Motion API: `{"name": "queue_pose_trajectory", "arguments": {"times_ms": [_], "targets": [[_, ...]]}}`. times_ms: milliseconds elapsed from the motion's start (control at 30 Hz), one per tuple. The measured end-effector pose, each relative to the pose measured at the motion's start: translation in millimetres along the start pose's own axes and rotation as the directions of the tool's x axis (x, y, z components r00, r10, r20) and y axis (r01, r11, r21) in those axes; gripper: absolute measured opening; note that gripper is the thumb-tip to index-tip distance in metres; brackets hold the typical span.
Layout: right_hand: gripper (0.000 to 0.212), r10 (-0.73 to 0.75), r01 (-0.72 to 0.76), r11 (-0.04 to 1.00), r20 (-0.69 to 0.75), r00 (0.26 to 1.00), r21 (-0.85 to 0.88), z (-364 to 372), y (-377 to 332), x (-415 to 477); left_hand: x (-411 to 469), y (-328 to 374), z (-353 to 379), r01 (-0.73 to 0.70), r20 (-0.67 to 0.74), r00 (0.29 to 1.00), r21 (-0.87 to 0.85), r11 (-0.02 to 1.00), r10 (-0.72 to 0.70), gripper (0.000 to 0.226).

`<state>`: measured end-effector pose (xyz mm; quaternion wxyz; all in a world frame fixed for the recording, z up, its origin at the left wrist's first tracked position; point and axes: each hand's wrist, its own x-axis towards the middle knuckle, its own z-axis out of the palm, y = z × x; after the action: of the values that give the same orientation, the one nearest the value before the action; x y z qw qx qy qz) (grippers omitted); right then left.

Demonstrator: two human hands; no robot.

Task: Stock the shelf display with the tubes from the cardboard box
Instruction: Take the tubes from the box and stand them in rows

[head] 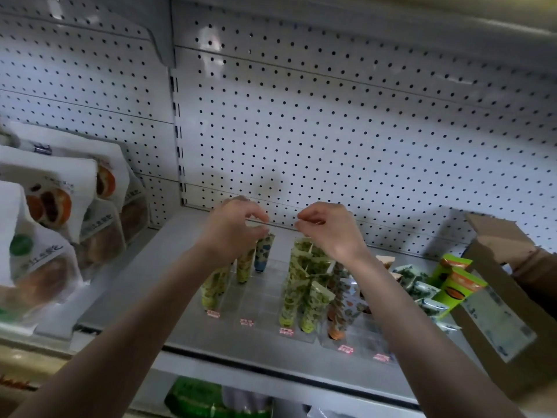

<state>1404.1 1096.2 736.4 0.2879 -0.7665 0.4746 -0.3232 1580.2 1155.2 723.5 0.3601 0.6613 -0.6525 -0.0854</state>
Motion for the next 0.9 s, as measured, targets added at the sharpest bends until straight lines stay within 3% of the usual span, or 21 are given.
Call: {"name": "queue_pose_trajectory", "arguments": {"times_ms": [233, 433, 900], "targets": [[0.011, 0.045, -0.032, 0.995, -0.139, 0.989, 0.094, -53, 26, -20, 4, 45, 29, -0.105, 0.009, 0.994, -0.175, 0.979, 0.108, 0.02], [0.013, 0.057, -0.04, 0.996, -0.233, 0.971, 0.077, -101, 56, -42, 4, 90, 61, -0.116, 0.076, 0.986, -0.323, 0.939, 0.148, 0.022], [0.007, 0.147, -0.113, 0.988, -0.417, 0.897, 0.106, -219, 114, -101, 1, 198, 130, -0.197, 0.149, 0.951, -0.386, 0.901, 0.272, 0.024]]}}
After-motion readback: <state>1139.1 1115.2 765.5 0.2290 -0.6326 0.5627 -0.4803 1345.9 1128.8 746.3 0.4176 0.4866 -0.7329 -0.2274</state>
